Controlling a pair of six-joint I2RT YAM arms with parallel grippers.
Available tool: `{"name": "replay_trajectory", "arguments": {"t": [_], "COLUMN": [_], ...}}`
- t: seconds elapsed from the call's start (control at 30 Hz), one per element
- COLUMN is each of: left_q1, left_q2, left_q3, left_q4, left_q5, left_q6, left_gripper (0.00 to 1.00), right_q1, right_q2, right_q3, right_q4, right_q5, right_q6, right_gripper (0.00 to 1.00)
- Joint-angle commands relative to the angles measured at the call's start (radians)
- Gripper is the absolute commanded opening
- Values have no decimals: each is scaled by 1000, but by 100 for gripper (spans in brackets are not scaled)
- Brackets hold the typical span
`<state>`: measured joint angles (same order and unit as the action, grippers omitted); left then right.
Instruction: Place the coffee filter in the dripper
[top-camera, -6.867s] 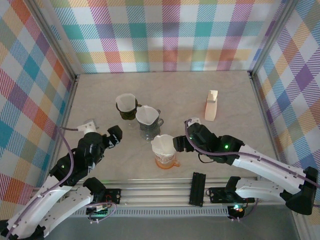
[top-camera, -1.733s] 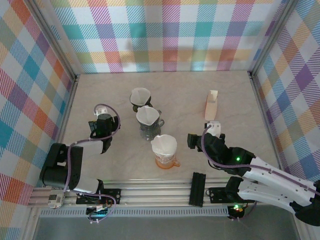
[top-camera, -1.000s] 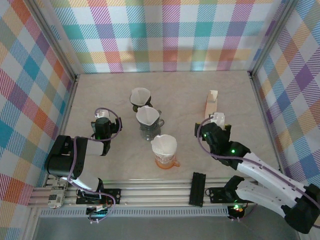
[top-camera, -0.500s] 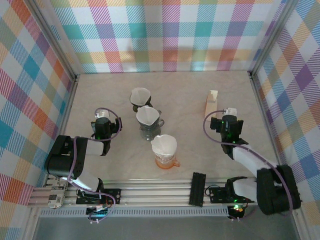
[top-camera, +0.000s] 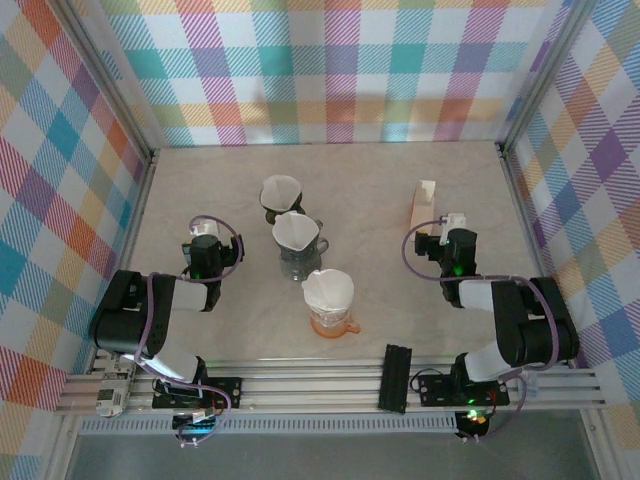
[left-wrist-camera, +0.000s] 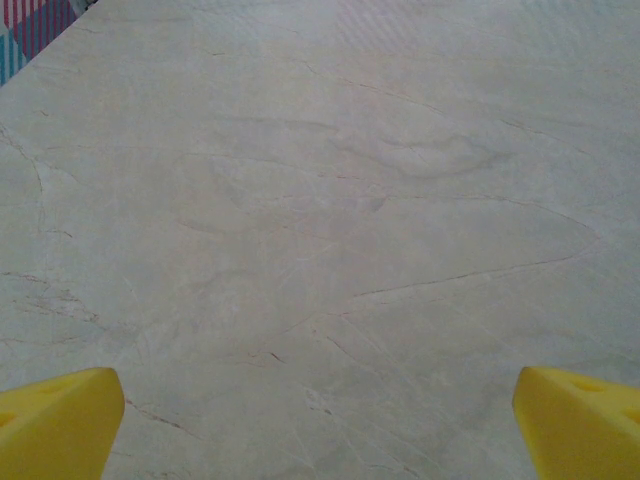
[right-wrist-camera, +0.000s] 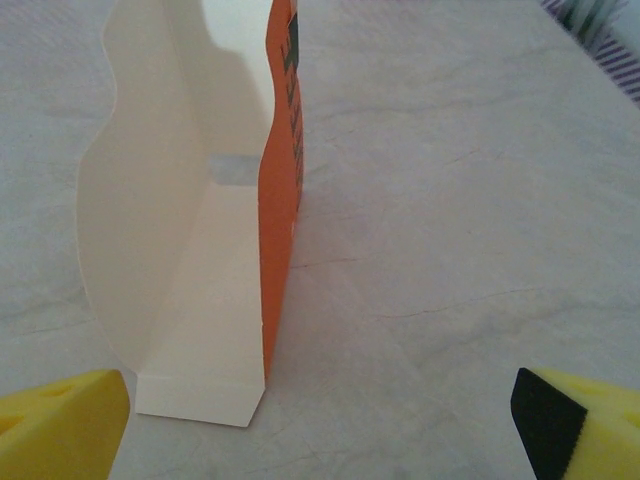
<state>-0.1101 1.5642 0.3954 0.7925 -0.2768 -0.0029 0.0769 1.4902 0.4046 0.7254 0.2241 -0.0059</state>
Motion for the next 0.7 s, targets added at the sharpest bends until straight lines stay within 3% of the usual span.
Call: {"name": "replay_trajectory", "arguments": {"t": [0.0,0.03,0.17,0.67], "left_q1": [9,9,9,9], "left_q2": [-3,-4,-4,-4], "left_q3": [13,13,14,13], "left_q4": [30,30,30,30], "left_q5": [14,14,14,14], "left_q6": [0,1,1,0], "left_gripper": [100,100,100,100], "right_q1": [-58,-60,-60,-60], "right_q2": [34,60,42,43], "right_q3": [9,-22,-2,-6], "right_q4": [75,188,113,127], "right_q5": [-143,-154,-158,-152], "right_q6": [40,31,36,35], "right_gripper": [99,99,99,99]}}
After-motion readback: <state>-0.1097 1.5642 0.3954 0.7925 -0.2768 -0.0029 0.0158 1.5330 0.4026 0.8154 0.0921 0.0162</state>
